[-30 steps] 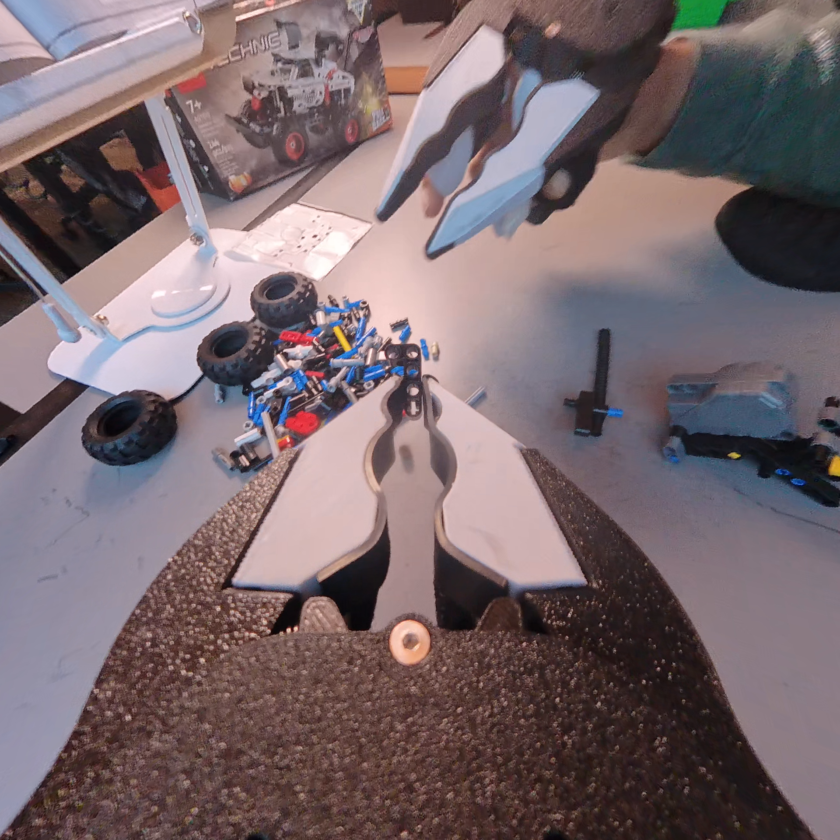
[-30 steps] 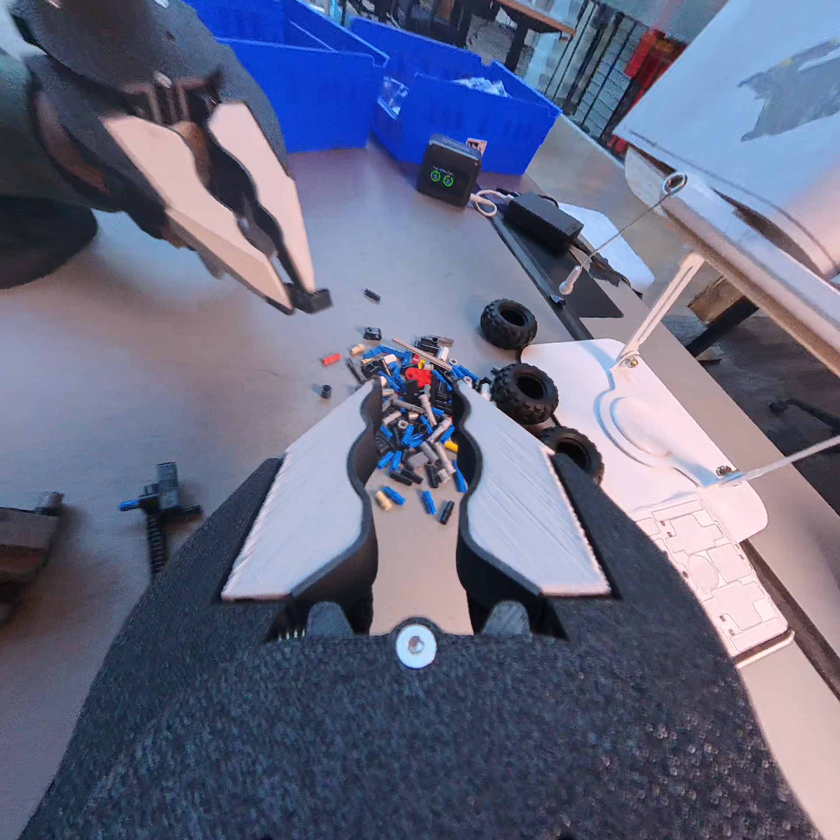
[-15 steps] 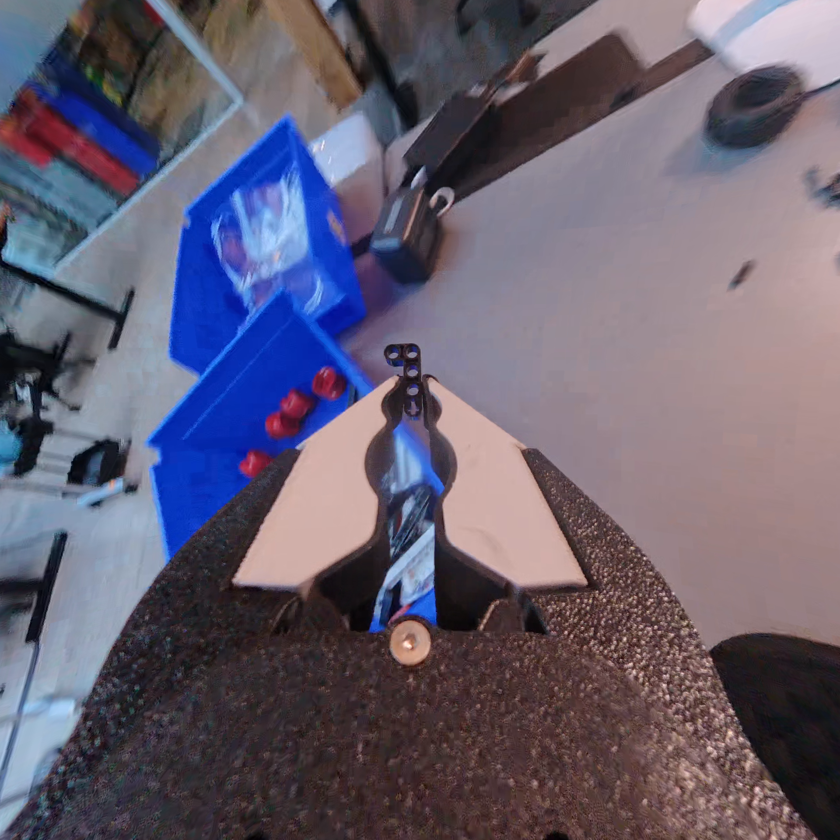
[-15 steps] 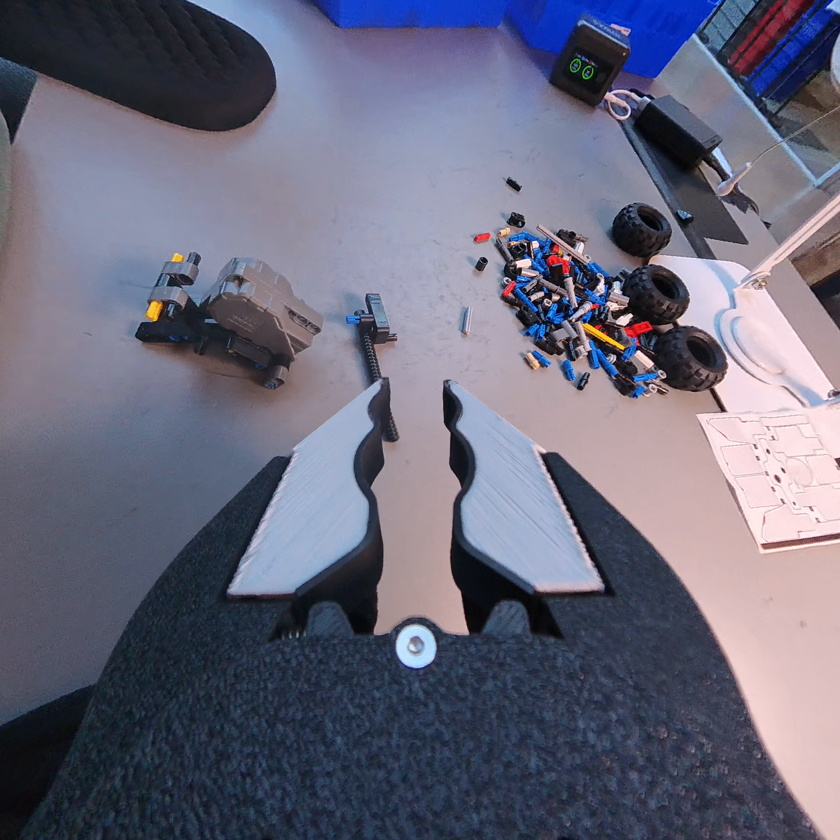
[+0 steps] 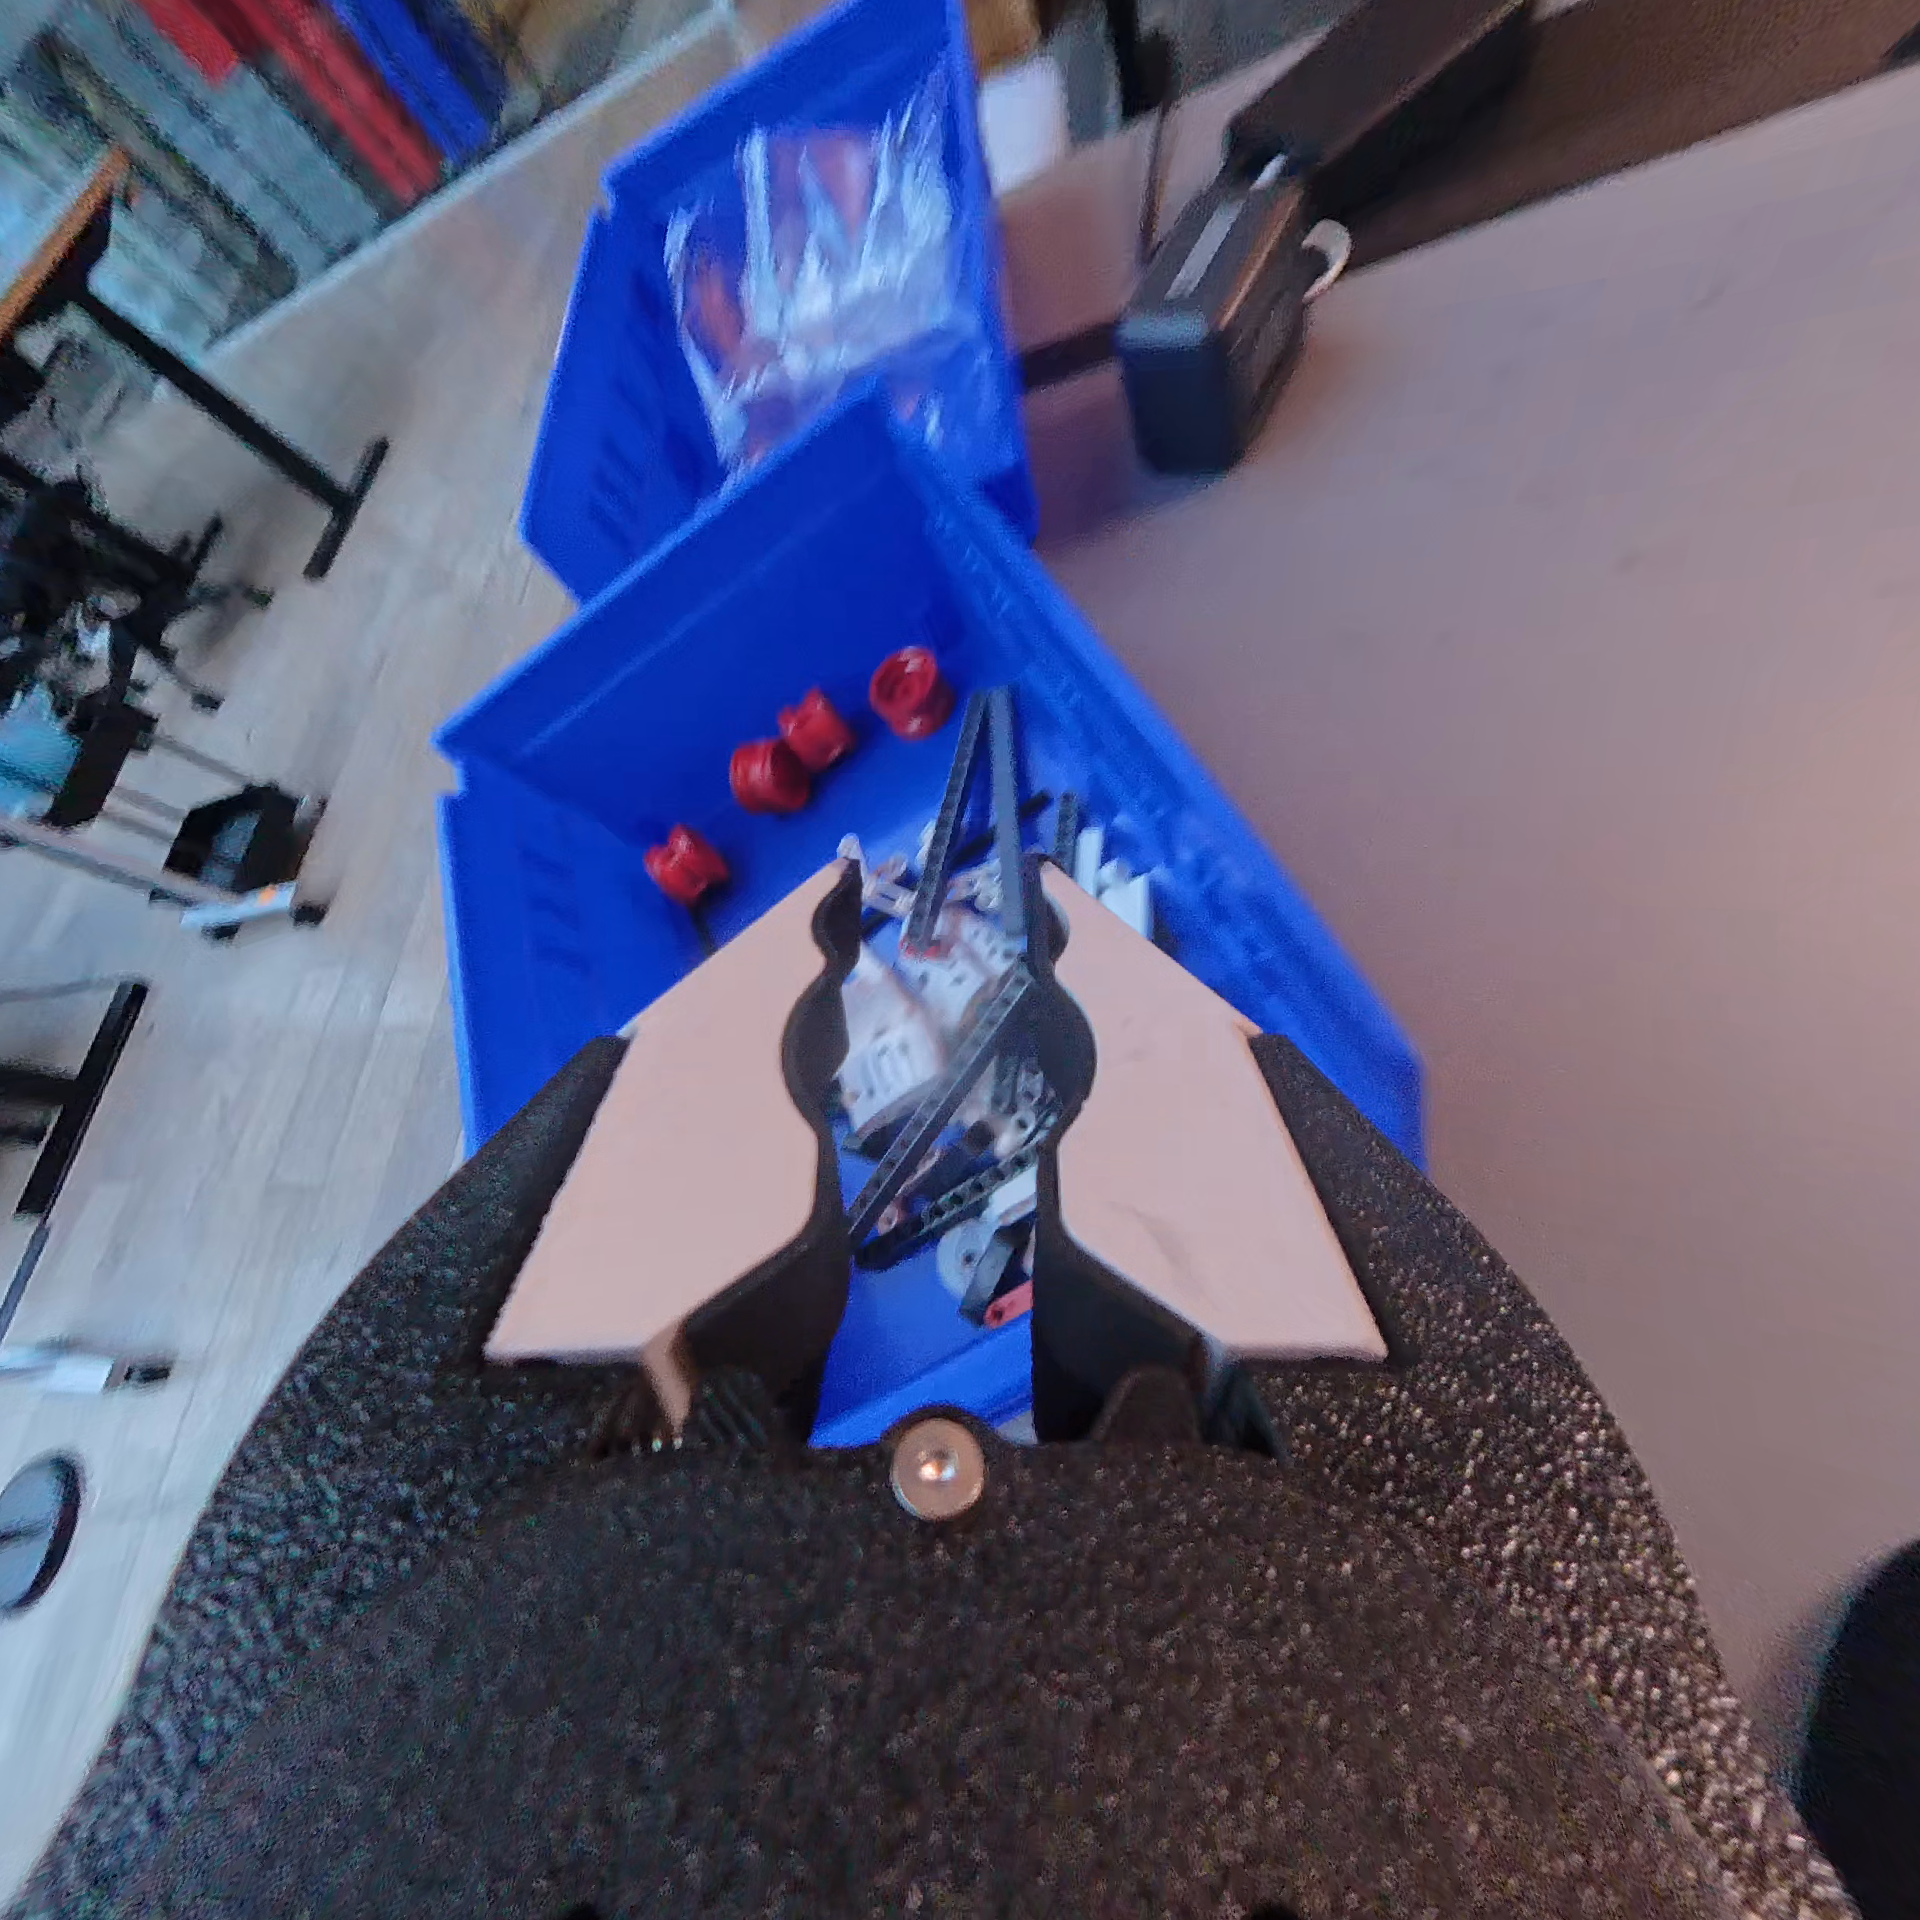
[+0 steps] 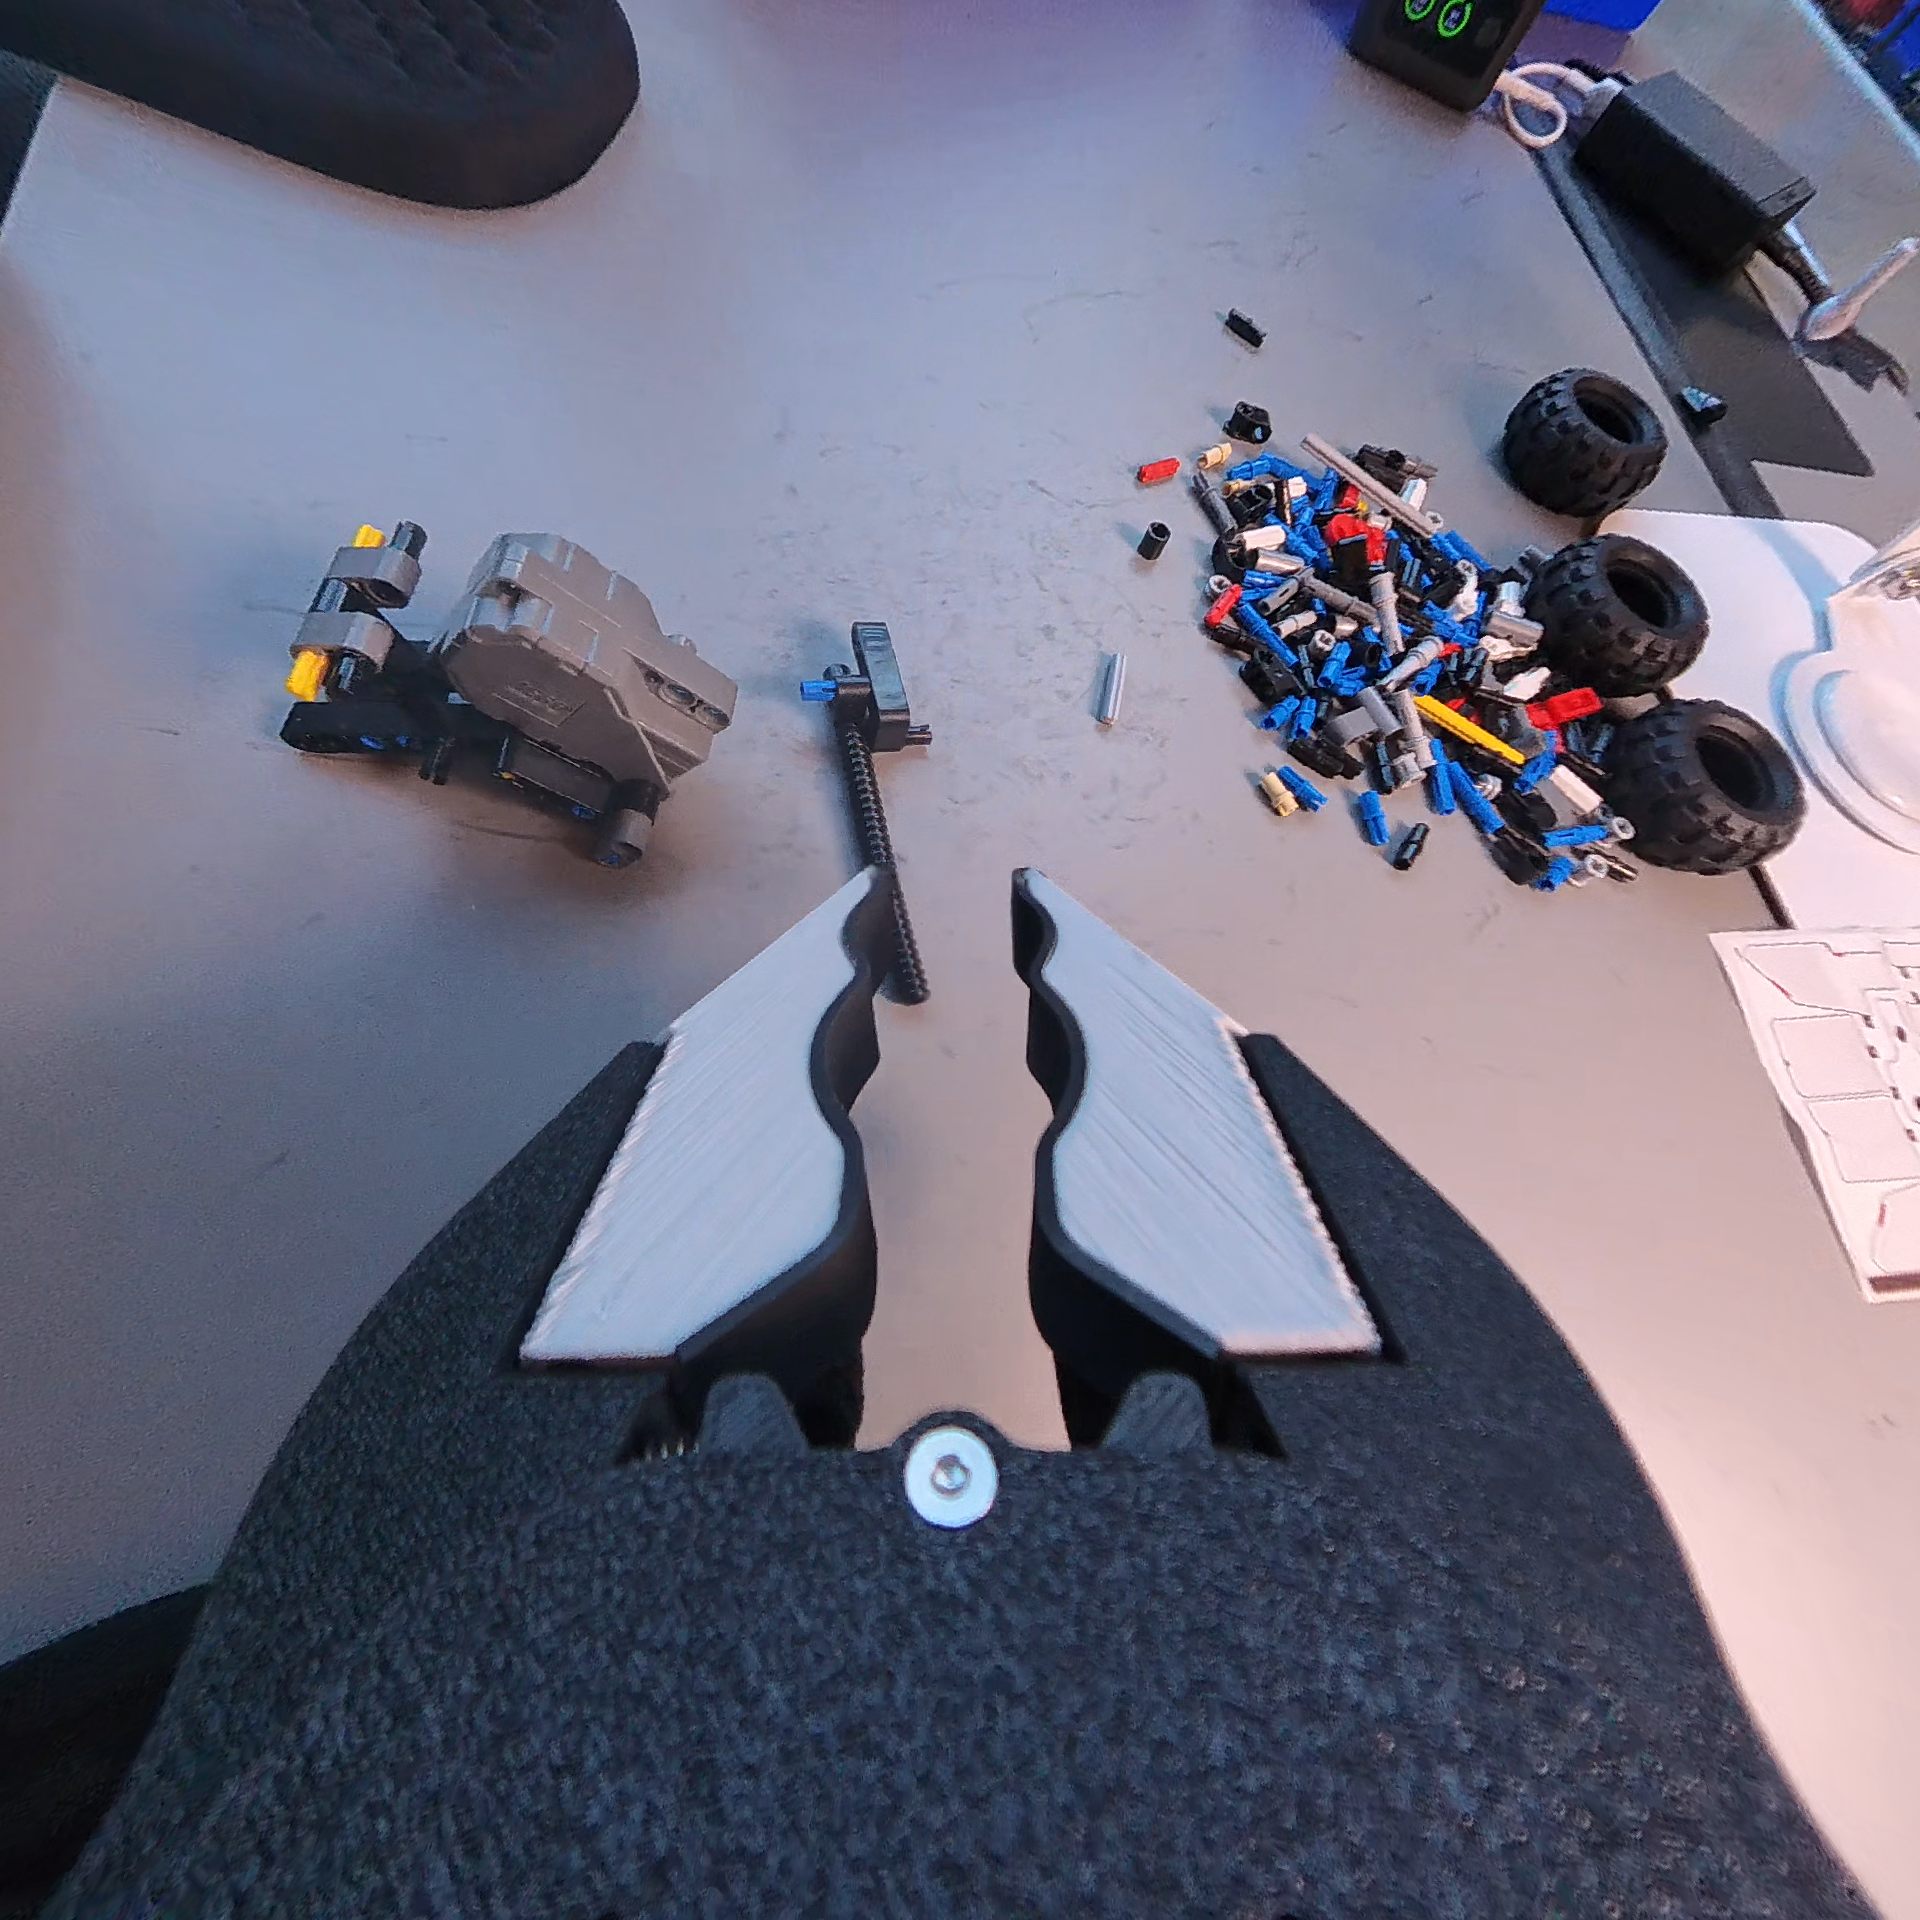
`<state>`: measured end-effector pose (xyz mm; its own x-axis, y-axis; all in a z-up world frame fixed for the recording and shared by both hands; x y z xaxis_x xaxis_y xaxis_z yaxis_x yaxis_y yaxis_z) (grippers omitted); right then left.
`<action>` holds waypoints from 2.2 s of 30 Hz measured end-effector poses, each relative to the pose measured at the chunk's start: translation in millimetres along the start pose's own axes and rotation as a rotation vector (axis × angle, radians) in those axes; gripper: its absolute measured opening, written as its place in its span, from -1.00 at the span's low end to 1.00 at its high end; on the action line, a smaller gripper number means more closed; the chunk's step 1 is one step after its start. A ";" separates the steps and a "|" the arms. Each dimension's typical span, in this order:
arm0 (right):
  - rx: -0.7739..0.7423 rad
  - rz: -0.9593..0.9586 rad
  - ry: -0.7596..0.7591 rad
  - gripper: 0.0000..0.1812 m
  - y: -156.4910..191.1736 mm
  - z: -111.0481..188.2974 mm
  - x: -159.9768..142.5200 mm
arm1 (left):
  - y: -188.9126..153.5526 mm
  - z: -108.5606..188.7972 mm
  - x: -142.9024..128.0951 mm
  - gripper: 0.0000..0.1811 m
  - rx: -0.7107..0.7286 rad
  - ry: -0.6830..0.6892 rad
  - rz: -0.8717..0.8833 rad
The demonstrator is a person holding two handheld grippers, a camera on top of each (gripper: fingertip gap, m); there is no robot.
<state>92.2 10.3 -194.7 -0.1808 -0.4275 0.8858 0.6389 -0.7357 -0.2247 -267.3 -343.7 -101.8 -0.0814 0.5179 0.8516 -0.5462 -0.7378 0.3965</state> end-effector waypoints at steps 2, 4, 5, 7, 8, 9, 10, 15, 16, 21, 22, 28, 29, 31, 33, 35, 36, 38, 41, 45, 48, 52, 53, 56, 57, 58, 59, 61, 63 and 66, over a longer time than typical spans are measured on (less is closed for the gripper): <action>0.022 0.003 0.021 -0.76 3.0 -6.7 -3.0 | -36.7 8.1 38.6 -0.66 -0.137 -0.139 -0.016; 0.047 0.007 0.040 -0.76 6.1 -13.8 -4.9 | -90.4 18.7 71.8 -0.66 -0.336 -0.252 -0.028; 0.060 0.008 0.047 -0.75 7.4 -17.4 -4.9 | -120.0 24.4 83.7 -0.66 -0.443 -0.289 -0.043; 0.086 0.009 0.066 -0.76 9.6 -24.2 -5.5 | -176.6 33.9 99.7 -0.66 -0.628 -0.347 -0.088; 0.101 0.010 0.081 -0.75 10.8 -27.2 -6.7 | -204.8 38.7 103.1 -0.66 -0.723 -0.362 -0.113; 0.118 0.010 0.101 -0.76 12.6 -29.8 -8.8 | -230.5 42.7 104.3 -0.65 -0.805 -0.368 -0.130; 0.129 0.013 0.123 -0.76 13.4 -32.2 -11.4 | -254.5 47.4 104.4 -0.65 -0.884 -0.374 -0.145; 0.172 -0.012 0.188 -0.93 16.4 -33.8 -21.7 | -338.5 54.5 83.3 -0.65 -1.131 -0.330 -0.222; 0.171 -0.011 0.197 -0.93 15.1 -31.0 -23.3 | -346.8 51.9 78.2 -0.66 -1.138 -0.327 -0.240; 0.192 -0.033 0.265 -0.94 11.4 -1.0 -37.7 | -360.8 34.7 71.7 -0.68 -1.106 -0.348 -0.217; 0.195 -0.044 0.282 -0.94 11.3 5.8 -41.1 | -360.3 31.6 74.3 -0.68 -1.091 -0.367 -0.203; 0.183 -0.069 0.274 -0.82 8.3 17.5 -45.6 | -347.3 10.4 115.5 -0.67 -0.954 -0.537 -0.168; 0.177 -0.072 0.256 -0.80 5.5 17.1 -42.2 | -342.6 6.3 128.1 -0.66 -0.925 -0.574 -0.151; 0.158 -0.079 0.178 -0.78 -2.9 15.9 -27.3 | -330.7 -3.9 155.9 -0.62 -0.862 -0.648 -0.119; 0.096 -0.069 0.072 -0.77 -20.6 14.6 -6.8 | -316.4 -19.4 183.9 -0.59 -0.782 -0.712 -0.103; -0.018 -0.032 -0.012 -0.77 -48.3 14.3 11.8 | -303.6 -37.1 211.8 -0.53 -0.718 -0.756 -0.063; -0.083 -0.012 -0.048 -0.76 -64.4 14.6 20.7 | -298.6 -46.6 225.3 -0.50 -0.696 -0.770 -0.031; -0.230 0.018 -0.128 -0.75 -101.0 16.4 40.2 | -290.5 -66.9 249.9 -0.39 -0.651 -0.787 0.043; -0.447 0.032 -0.250 -0.75 -164.6 22.9 69.9 | -286.4 -94.7 278.5 -0.27 -0.610 -0.798 0.155; -0.701 0.044 -0.379 -0.77 -253.0 32.5 103.6 | -290.8 -124.8 296.6 -0.20 -0.547 -0.796 0.252; -0.870 0.052 -0.389 -0.78 -311.7 35.5 108.5 | -293.2 -140.0 297.5 -0.20 -0.500 -0.791 0.306; -0.985 -0.039 -0.310 -0.76 -355.2 32.0 76.9 | -299.0 -154.3 286.3 -0.20 -0.457 -0.765 0.223; -1.014 -0.049 -0.304 -0.83 -358.1 34.2 69.9 | -299.1 -156.6 282.8 -0.21 -0.449 -0.762 0.204; -1.066 -0.007 -0.262 -0.87 -357.0 40.2 61.5 | -298.3 -162.6 276.9 -0.26 -0.436 -0.763 0.179; -1.075 -0.004 -0.210 -0.84 -356.0 42.4 57.1 | -297.7 -163.0 277.1 -0.27 -0.434 -0.768 0.183; -1.059 -0.018 -0.160 -0.82 -353.9 42.8 52.4 | -297.9 -163.3 277.3 -0.27 -0.435 -0.768 0.186; -1.038 -0.057 -0.122 -0.77 -351.6 44.4 48.9 | -298.4 -163.5 277.1 -0.26 -0.435 -0.764 0.185; -0.953 -0.157 -0.047 -0.65 -344.7 46.1 40.0 | -299.2 -163.9 276.4 -0.26 -0.432 -0.758 0.177; -0.824 -0.297 0.000 -0.54 -332.0 45.1 32.4 | -299.6 -163.2 276.4 -0.26 -0.433 -0.758 0.183; -0.776 -0.324 -0.015 -0.45 -325.3 51.9 36.4 | -302.1 -160.8 278.6 -0.27 -0.436 -0.754 0.190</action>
<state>-83.3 261.4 -68.3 -0.2535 -0.1297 0.9586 -0.1393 -0.9757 -0.1689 -259.1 93.1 -39.5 0.2829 -0.1324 0.9500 -0.8605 -0.4725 0.1905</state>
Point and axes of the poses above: each gripper's, where its closed fingertips meet, z back along the fingers, x out of its top, y = z × x across the jaws, the point moved 1 cm from there along z, back along the fingers, and after that the axes turned 12 degrees about -y, right-handed, at the moved point
